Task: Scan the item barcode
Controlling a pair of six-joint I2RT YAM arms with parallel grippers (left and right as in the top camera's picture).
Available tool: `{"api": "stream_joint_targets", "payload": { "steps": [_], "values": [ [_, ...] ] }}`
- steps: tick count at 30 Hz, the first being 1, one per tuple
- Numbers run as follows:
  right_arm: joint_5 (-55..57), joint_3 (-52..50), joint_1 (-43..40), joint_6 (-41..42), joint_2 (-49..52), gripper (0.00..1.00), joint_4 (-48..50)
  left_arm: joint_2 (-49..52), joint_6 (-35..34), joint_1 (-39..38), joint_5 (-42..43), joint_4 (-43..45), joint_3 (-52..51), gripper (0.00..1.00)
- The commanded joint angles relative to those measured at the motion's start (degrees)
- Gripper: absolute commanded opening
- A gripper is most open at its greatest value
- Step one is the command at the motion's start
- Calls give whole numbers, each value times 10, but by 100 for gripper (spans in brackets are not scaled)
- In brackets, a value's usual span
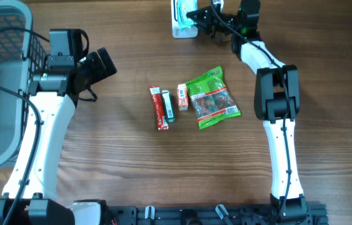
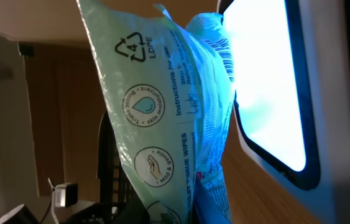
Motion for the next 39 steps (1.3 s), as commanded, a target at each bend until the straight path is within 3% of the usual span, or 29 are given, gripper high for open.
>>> {"api": "stream_joint_targets", "payload": {
  "steps": [1,5,12,26,39],
  "values": [
    [-23,6,-7,22,-7,5,31,3,7,3,-7,1,3,100],
    [-24,6,-12,99,-10,5,74,3,7,3,-7,1,4,100],
    [-55,6,-26,188,-37,5,240,3,7,3,-7,1,4,100],
    [-116,6,-92,204,-177,5,212,3,7,3,-7,1,4,100],
    [-182,-10,-199,284,-184,5,221,3,7,3,-7,1,4,100]
  ]
}}
